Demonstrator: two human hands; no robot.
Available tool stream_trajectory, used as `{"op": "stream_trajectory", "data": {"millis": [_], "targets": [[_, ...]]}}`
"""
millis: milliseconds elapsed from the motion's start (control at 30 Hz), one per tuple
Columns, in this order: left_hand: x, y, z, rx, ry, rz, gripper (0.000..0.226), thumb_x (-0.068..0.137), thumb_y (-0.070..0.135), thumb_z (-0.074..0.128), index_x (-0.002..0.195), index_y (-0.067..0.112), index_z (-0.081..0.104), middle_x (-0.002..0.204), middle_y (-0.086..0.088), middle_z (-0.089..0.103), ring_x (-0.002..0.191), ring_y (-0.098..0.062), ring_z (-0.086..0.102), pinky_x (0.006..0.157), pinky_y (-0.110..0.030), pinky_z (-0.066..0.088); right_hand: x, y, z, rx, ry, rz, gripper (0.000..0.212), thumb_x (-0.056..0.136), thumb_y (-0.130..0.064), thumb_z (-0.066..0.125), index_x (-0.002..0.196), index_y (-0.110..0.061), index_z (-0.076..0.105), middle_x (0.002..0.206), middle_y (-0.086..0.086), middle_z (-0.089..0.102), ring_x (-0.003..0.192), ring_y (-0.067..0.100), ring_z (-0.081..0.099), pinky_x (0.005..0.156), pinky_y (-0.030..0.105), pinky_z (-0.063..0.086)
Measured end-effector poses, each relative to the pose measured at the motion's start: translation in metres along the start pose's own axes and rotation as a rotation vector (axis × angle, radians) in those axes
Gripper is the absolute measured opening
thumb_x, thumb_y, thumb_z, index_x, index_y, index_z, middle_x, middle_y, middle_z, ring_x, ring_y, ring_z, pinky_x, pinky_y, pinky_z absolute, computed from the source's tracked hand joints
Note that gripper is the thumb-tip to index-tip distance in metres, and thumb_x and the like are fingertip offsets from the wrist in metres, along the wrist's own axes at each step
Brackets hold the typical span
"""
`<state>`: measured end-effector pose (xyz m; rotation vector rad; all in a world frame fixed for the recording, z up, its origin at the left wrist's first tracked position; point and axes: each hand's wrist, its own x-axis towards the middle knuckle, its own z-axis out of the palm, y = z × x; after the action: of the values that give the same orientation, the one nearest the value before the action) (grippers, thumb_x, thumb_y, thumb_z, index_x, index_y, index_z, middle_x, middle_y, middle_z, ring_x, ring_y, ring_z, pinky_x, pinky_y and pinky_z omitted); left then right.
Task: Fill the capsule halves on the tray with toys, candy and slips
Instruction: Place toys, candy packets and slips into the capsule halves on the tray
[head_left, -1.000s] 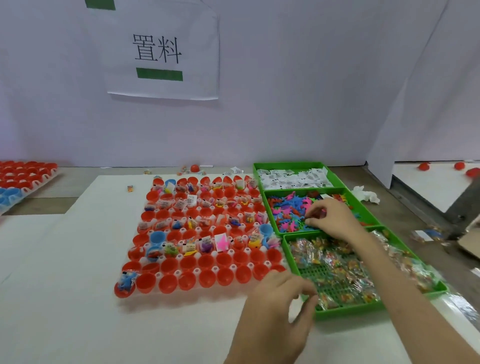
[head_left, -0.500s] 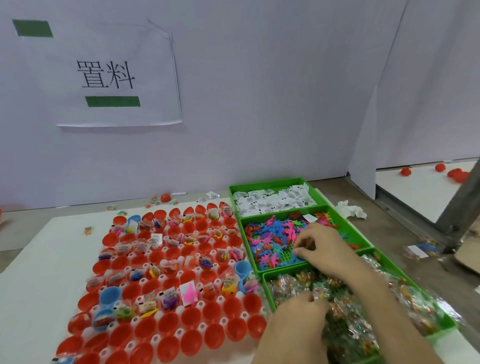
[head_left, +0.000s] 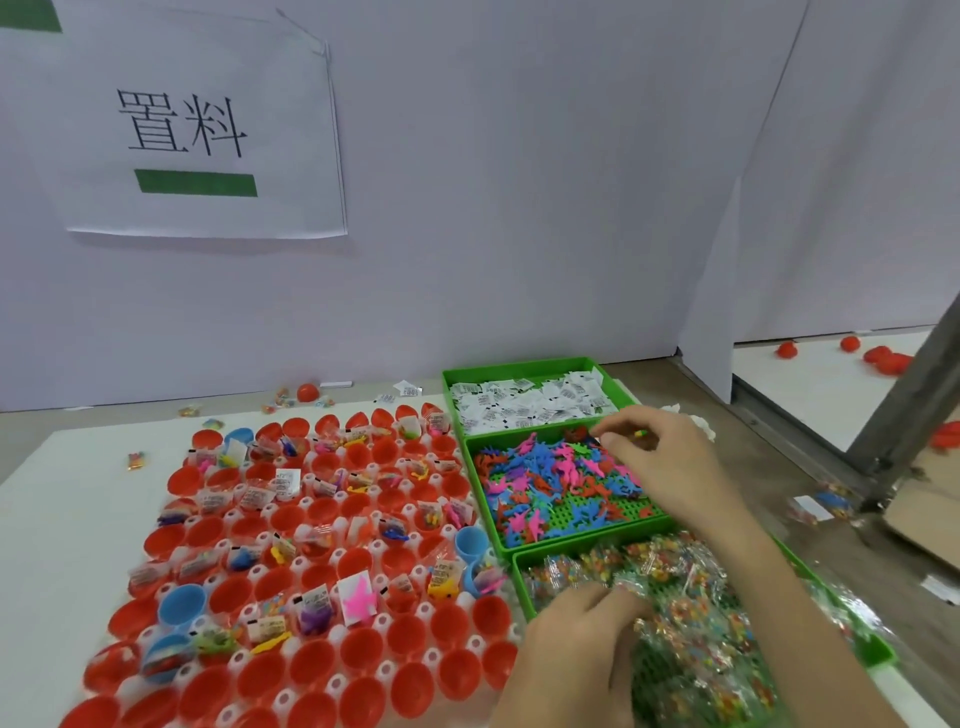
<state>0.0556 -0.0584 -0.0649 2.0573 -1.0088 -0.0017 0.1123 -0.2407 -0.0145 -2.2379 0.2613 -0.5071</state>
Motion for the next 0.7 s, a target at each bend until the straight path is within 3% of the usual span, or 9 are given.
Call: {"op": "stream_trajectory", "data": {"millis": [133,200,267,333,433,533,633,700], "targets": [[-0.001,0.003,-0.008,0.038,0.047,0.055,0.034,0.093,0.009,0.043,0.114,0.020,0.067,0.113,-0.001,0.065,0.109,-0.017,0.055,0.090,-0.031,0.047,0.045,-0.009,0.024,-0.243,-0.121,-0.069,0.018,0.096,-0.020,0.061,0.104,-0.033,0.070,0.111,-0.011,0.069,0.089,0.003,0.062,0.080,0.026,0.050],[-0.004,0.007,-0.009,0.086,0.068,0.120,0.036,0.086,0.012,0.042,0.106,0.021,0.070,0.105,0.003,0.068,0.101,-0.016,0.060,0.082,-0.028,0.051,0.072,-0.001,0.035,-0.410,-0.204,-0.042,0.030,0.099,-0.021,0.057,0.128,-0.024,0.064,0.137,0.000,0.060,0.116,0.017,0.060,0.100,0.036,0.047],[-0.004,0.009,-0.009,0.148,0.028,0.181,0.030,0.082,0.021,0.045,0.089,0.029,0.073,0.086,0.011,0.068,0.079,-0.009,0.063,0.064,-0.017,0.052,0.092,0.009,0.045,-0.576,-0.297,0.011,0.037,0.101,-0.026,0.052,0.138,-0.021,0.057,0.148,0.003,0.052,0.132,0.023,0.050,0.113,0.045,0.037],[-0.003,0.012,-0.008,0.199,-0.006,0.250,0.028,0.080,0.026,0.044,0.079,0.034,0.071,0.072,0.015,0.063,0.063,-0.004,0.059,0.052,-0.013,0.047,0.103,0.015,0.049,-0.595,-0.301,0.041,0.028,0.100,-0.026,0.052,0.121,-0.020,0.069,0.135,0.002,0.063,0.115,0.021,0.058,0.104,0.040,0.043],[-0.001,0.014,-0.005,0.263,0.027,0.312,0.026,0.084,0.026,0.046,0.078,0.035,0.069,0.068,0.015,0.058,0.059,-0.003,0.054,0.050,-0.013,0.042,0.114,0.018,0.051,-0.547,-0.278,0.053,0.016,0.093,-0.019,0.061,0.095,-0.012,0.076,0.110,0.005,0.073,0.093,0.021,0.063,0.081,0.032,0.050],[-0.001,0.016,-0.002,0.291,0.116,0.345,0.026,0.090,0.023,0.049,0.077,0.033,0.068,0.069,0.013,0.059,0.060,-0.007,0.052,0.051,-0.017,0.043,0.117,0.016,0.048,-0.543,-0.235,0.040,0.015,0.091,-0.014,0.063,0.090,-0.010,0.078,0.098,0.003,0.075,0.087,0.022,0.067,0.070,0.032,0.050],[-0.001,0.018,-0.002,0.264,0.180,0.363,0.026,0.090,0.019,0.051,0.075,0.031,0.068,0.068,0.013,0.059,0.060,-0.009,0.051,0.053,-0.016,0.043,0.117,0.020,0.045,-0.496,-0.110,0.037,0.025,0.094,-0.015,0.055,0.088,-0.003,0.076,0.089,0.009,0.076,0.064,0.023,0.056,0.062,0.035,0.050],[0.000,0.020,-0.004,0.258,0.205,0.362,0.026,0.090,0.019,0.050,0.075,0.030,0.068,0.068,0.012,0.059,0.059,-0.009,0.050,0.053,-0.016,0.042,0.116,0.023,0.041,-0.440,-0.072,0.028,0.026,0.096,-0.018,0.057,0.092,-0.002,0.077,0.094,0.011,0.076,0.073,0.025,0.062,0.070,0.034,0.052]]}}
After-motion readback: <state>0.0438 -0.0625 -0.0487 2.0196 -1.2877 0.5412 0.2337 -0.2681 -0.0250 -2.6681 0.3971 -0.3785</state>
